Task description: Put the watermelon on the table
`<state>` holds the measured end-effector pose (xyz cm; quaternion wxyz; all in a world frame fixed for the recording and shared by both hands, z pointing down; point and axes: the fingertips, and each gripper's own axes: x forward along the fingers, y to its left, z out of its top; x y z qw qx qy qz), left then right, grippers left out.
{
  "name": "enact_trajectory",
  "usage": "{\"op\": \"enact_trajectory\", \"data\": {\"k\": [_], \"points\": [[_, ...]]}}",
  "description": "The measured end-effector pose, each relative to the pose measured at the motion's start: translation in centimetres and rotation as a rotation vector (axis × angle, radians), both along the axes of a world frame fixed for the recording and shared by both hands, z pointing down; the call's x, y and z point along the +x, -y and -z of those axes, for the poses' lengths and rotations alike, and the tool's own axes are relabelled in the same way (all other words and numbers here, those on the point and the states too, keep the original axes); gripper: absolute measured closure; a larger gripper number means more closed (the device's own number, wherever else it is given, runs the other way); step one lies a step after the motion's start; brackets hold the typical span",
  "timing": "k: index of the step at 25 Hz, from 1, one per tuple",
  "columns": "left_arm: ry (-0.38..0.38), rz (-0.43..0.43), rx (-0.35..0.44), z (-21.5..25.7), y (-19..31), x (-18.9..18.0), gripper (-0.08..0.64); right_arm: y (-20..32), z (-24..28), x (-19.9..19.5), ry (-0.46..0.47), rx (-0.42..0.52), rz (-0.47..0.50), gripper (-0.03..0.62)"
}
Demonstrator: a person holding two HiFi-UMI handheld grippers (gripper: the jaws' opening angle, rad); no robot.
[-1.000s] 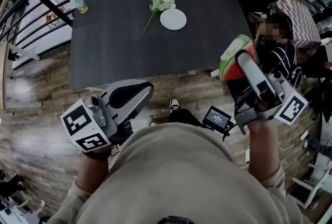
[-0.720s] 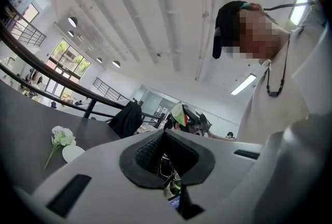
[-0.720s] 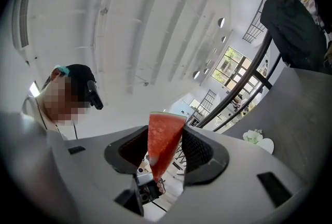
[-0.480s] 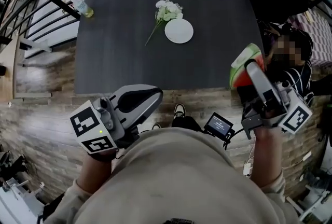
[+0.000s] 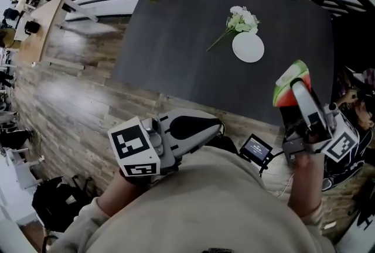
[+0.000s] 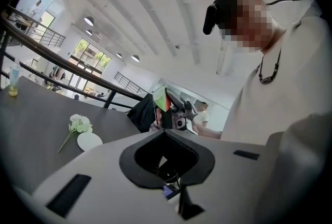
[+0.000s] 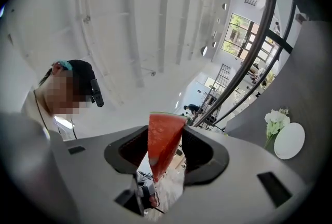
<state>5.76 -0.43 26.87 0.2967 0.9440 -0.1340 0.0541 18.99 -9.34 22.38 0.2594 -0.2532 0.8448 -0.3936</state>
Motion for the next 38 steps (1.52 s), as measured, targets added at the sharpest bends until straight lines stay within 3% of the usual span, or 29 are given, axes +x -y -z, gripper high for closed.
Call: {"op": "enact_trajectory", "data": {"k": [7,14,23,29,38], "points": [[-0.016,-0.008,-0.017,-0.9,-0.3,0.0,0.554,-0.5,-1.5,-0.4,-0.015,-0.042,-0.003,0.387],[-0.103,-0.175,0.025,0.4,4.1,2.9,0.554,-0.2,0.6,3.2,-0.084,-0.027,-0.176,0.387],[-0.174,-0.307,0.055,2.0,9.4,2.7,0.554,0.8,3.1,4.6,-0.193,-0.004,-0.368,0.387],[-0.183,-0.350,0.016,0.6,12.5,0.0,0.552,4.2,2.6,2.6,-0.207,-0.037,-0.412,0.387],[-0.196,-0.415,-0.025,-1.1,14.8,-4.4,0.553,8.4,2.2,-2.0,-0.256,-0.070,-0.402,0.387]]}}
